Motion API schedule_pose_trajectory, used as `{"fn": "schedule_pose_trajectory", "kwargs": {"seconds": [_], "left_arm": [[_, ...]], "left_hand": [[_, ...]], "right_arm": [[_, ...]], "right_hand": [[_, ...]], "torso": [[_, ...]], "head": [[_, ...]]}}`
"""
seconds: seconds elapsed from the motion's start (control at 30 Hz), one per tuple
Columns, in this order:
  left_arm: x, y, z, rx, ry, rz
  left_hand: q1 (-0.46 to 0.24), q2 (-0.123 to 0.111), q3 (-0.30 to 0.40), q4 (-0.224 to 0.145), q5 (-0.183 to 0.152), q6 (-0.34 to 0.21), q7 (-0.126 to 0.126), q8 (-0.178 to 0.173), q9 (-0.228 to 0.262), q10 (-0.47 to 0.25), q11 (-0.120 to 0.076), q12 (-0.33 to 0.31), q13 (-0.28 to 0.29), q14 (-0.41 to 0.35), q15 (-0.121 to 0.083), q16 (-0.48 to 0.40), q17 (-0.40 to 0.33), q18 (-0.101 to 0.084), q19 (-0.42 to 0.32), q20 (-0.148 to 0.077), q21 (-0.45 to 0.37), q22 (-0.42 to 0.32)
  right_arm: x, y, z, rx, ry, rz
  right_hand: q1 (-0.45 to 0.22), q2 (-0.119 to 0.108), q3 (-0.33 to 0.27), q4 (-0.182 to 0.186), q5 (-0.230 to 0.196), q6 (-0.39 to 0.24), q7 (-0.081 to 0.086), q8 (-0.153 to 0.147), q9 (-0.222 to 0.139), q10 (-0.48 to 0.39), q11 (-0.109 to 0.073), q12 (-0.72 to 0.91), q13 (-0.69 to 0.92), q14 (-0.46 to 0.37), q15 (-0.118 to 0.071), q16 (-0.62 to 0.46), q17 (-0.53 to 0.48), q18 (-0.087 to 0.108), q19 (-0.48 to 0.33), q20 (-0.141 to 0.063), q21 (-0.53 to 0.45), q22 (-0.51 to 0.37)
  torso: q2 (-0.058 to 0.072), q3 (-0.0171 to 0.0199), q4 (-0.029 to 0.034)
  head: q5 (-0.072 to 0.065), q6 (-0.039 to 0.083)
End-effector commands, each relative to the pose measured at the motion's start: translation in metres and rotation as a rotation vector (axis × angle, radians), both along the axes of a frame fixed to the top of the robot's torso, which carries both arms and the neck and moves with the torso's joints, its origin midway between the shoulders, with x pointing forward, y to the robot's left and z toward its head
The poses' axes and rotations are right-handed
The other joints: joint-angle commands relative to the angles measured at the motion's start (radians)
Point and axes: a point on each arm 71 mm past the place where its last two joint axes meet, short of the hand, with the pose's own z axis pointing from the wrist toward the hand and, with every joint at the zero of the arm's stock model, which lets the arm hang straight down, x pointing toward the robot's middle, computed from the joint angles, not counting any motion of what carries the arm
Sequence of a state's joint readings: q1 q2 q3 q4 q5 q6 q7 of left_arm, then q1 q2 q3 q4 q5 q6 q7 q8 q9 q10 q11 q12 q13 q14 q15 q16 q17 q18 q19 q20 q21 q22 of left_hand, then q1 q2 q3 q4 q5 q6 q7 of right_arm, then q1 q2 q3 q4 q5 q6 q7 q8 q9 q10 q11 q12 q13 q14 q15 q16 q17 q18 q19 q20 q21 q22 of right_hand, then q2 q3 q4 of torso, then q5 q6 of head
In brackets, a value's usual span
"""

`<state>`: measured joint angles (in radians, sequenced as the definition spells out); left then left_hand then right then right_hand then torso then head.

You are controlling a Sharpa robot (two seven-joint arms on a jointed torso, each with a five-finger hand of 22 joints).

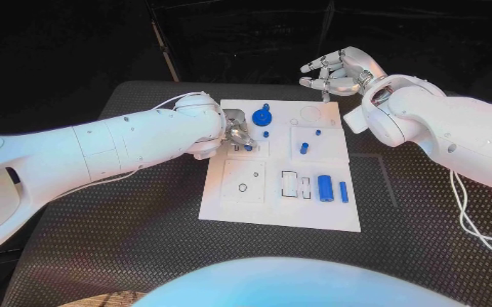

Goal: Assemble the parts on the task board

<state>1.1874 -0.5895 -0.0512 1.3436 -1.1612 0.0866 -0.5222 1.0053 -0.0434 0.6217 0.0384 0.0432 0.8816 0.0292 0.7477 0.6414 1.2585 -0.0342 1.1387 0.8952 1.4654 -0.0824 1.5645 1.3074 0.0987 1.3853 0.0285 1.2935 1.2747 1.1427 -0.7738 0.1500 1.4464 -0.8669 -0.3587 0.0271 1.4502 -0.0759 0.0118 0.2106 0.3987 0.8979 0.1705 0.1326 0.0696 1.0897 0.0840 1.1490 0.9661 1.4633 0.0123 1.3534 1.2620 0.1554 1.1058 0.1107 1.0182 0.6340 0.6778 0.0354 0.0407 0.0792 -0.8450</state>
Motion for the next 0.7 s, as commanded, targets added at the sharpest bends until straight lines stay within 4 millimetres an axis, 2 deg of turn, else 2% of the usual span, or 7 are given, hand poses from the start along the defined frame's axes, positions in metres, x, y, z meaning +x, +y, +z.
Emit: {"fn": "schedule_pose_trajectory", "kwargs": {"seconds": [0.03, 0.23, 0.37, 0.7], "left_arm": [[-0.0030, -0.0012, -0.0046, 0.019, 0.027, -0.019], [-0.0031, -0.0004, -0.0046, 0.020, 0.027, -0.018], [-0.0030, -0.0002, -0.0043, 0.018, 0.024, -0.015], [-0.0022, 0.0013, -0.0041, 0.016, 0.017, -0.005]], "left_hand": [[-0.006, 0.006, 0.021, -0.016, 0.005, 0.008, 0.000, 0.006, 0.001, 0.010, -0.003, 0.008, 0.005, 0.105, -0.006, 0.006, 0.263, -0.021, 0.008, -0.003, 0.007, 0.004], [0.012, 0.021, 0.043, -0.035, 0.008, 0.012, -0.006, 0.008, 0.001, 0.021, -0.009, 0.017, 0.016, 0.105, -0.010, 0.006, 0.263, -0.023, 0.014, -0.006, 0.013, 0.011], [0.019, 0.025, 0.068, -0.055, 0.024, 0.018, -0.007, 0.013, 0.002, 0.030, -0.010, 0.024, 0.025, 0.105, -0.011, 0.006, 0.263, -0.025, 0.021, -0.008, 0.021, 0.020], [0.016, 0.029, 0.084, -0.065, 0.033, 0.026, -0.008, 0.018, 0.003, 0.041, -0.011, 0.032, 0.036, 0.105, -0.012, 0.006, 0.263, -0.028, 0.029, -0.009, 0.031, 0.032]], "right_arm": [[-0.0003, 0.0007, 0.0014, -0.002, -0.002, 0.008], [-0.0003, 0.0006, 0.0013, -0.005, -0.002, 0.009], [-0.0003, 0.0008, 0.0012, -0.006, -0.001, 0.011], [-0.0002, 0.0008, 0.0009, -0.009, 0.001, 0.013]], "right_hand": [[0.000, 0.006, -0.002, -0.001, 0.004, -0.004, 0.002, 0.005, 0.000, -0.003, 0.001, 0.001, -0.002, 0.024, -0.007, -0.004, -0.001, 0.014, -0.005, 0.001, -0.005, -0.001], [0.000, 0.006, -0.002, -0.001, 0.004, -0.004, 0.002, 0.005, 0.000, -0.003, 0.001, 0.001, -0.002, 0.024, -0.007, -0.004, -0.001, 0.014, -0.005, 0.001, -0.005, -0.001], [0.000, 0.006, -0.002, -0.001, 0.004, -0.004, 0.002, 0.005, 0.000, -0.003, 0.001, 0.001, -0.002, 0.024, -0.007, -0.004, -0.001, 0.014, -0.005, 0.001, -0.005, -0.001], [-0.001, 0.006, -0.002, 0.000, 0.004, -0.004, 0.002, 0.006, 0.000, -0.003, 0.001, 0.002, -0.002, 0.024, -0.007, -0.006, -0.003, 0.014, -0.005, 0.001, -0.006, -0.002]], "torso": [[0.000, -0.0004, 0.0008], [-0.001, -0.0005, 0.0013], [0.000, -0.0010, 0.0013], [0.000, -0.0011, 0.0012]], "head": [[-0.001, -0.001], [0.000, -0.001], [0.000, -0.001], [0.002, 0.002]]}}
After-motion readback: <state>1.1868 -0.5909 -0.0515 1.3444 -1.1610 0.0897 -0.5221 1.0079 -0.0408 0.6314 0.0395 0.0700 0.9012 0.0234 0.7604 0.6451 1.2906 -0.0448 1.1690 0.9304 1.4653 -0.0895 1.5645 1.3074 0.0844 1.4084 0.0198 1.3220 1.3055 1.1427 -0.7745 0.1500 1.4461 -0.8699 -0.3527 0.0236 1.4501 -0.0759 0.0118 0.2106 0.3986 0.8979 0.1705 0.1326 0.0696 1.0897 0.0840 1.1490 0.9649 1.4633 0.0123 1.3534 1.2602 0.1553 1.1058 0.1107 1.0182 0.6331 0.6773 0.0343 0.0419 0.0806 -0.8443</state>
